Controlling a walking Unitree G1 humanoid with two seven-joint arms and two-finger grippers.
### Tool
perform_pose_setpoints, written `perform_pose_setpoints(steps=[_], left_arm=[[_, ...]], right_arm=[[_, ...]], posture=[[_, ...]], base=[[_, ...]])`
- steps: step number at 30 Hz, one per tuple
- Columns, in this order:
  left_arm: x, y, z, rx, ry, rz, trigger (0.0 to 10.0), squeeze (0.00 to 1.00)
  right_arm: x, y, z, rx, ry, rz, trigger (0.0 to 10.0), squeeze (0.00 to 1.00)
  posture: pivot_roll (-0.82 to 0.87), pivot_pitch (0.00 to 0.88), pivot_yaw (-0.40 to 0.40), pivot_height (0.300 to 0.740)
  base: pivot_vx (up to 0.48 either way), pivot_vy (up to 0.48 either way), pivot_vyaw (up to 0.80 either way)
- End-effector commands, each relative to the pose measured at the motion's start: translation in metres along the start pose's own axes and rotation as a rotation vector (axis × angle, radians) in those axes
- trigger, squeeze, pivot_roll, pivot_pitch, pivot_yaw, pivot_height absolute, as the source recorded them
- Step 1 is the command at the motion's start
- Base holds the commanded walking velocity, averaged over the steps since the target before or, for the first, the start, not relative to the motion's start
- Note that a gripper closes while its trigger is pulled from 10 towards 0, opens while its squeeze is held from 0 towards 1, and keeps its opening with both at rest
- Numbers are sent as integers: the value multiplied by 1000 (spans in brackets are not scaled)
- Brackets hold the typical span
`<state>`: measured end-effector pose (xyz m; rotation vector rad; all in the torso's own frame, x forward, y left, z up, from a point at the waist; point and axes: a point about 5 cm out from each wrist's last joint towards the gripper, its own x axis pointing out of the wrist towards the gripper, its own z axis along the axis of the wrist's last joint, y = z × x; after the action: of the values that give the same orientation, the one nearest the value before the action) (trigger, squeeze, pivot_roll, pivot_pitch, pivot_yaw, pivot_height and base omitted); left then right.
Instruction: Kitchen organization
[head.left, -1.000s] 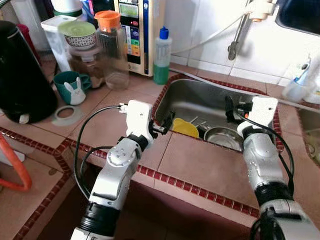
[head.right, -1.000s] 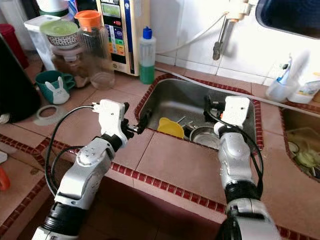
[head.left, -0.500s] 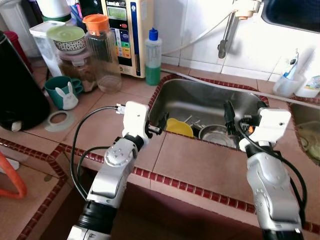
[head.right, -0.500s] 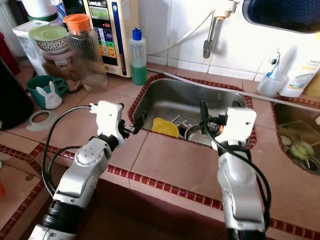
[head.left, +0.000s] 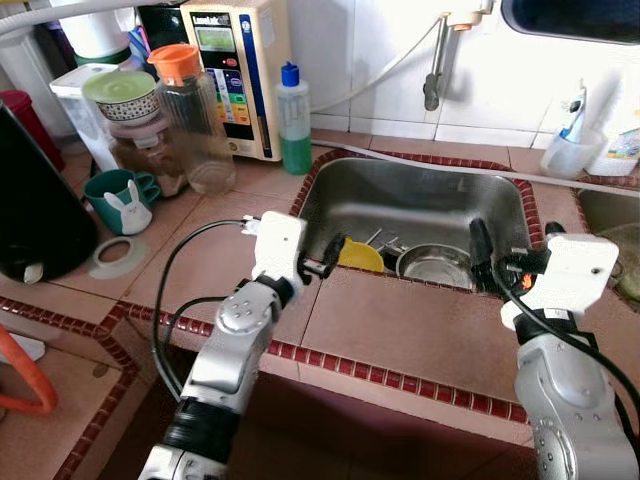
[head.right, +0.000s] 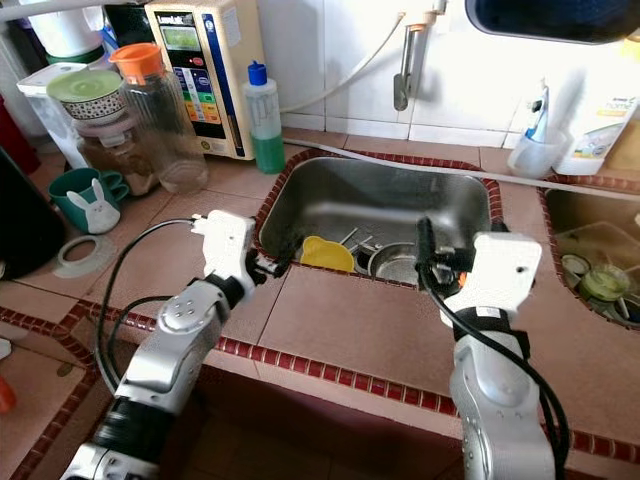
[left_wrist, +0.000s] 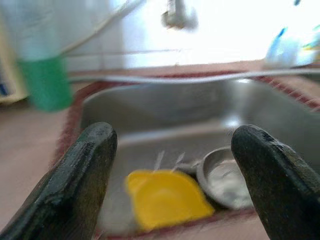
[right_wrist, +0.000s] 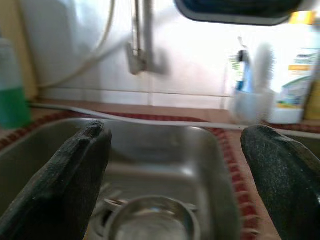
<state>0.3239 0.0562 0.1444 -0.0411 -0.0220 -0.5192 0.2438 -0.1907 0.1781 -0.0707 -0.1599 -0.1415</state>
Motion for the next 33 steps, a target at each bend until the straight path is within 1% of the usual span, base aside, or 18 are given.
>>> perform_pose_setpoints(steps=[1,3,4,6,12,14,17,18,19,22,23,24,25,26,27,29,30,33], left_arm=[[4,-3,0,4,-6,-21,10000,0],[6,-5,0,21,-12,-36,10000,0],[6,-5,0,21,-12,-36,10000,0],[11,-6,0,12,-13,-33,10000,0],[13,-7,-2,-18,-14,-24,10000,0],[13,-2,-5,-29,-11,2,10000,0],[13,3,-6,-39,-9,28,10000,0],[13,8,-7,-44,-6,49,10000,0],[13,8,-7,-44,-6,49,10000,0],[13,10,-9,-43,-1,55,10000,0],[13,10,-9,-39,1,51,10000,0],[13,10,-10,-36,2,49,10000,0],[13,9,-8,-34,-4,41,10000,0],[14,8,-6,-32,-10,33,10000,0],[14,7,-4,-27,-18,25,10000,0],[14,6,-1,-20,-31,24,10000,0],[13,7,-1,-35,-34,36,10000,0],[11,8,-4,-45,-26,41,10000,0]], right_arm=[[-2,-2,7,-9,-14,-21,10000,1000],[-2,-3,5,-5,0,-38,10000,1000],[-2,-3,5,-5,0,-38,10000,1000],[-2,-3,2,-7,14,-63,10000,1000],[1,1,-1,-23,22,-42,10000,1000],[8,1,-1,-29,2,-35,10000,1000],[12,-1,-1,-39,-12,-45,10000,1000],[17,-3,1,-40,-24,-51,10000,1000],[17,-3,1,-40,-24,-51,10000,1000],[22,-7,3,-82,-56,-40,10000,1000],[24,-9,1,-78,-49,-50,10000,929],[25,-11,0,-73,-43,-58,10000,929],[26,-13,0,-57,-39,-71,10000,529],[27,-15,0,-45,-37,-78,10000,416],[27,-16,1,-45,-38,-78,10000,4],[29,-15,1,-48,-36,-64,10000,0],[29,-12,-1,-45,-31,-48,10000,0],[29,-9,-2,-49,-30,-42,10000,0]], posture=[[-32,0,55,740],[-32,0,28,740],[-32,0,28,740],[-36,0,19,740],[-32,0,43,740],[-16,0,57,740],[-15,0,61,740],[-15,0,71,740],[-15,0,71,740],[-13,0,74,740],[1,0,65,740],[1,0,65,740],[11,0,55,740],[15,0,53,740],[24,0,47,740],[31,0,47,740],[19,0,53,740],[4,0,51,740]], base=[[0,0,0],[0,0,0],[0,0,0],[0,0,0],[0,0,0],[0,0,0],[0,0,0],[0,0,0],[0,0,0],[0,0,0],[0,0,0],[0,0,0],[0,0,0],[0,0,0],[0,0,0],[0,0,0],[0,0,0],[0,0,-427]])
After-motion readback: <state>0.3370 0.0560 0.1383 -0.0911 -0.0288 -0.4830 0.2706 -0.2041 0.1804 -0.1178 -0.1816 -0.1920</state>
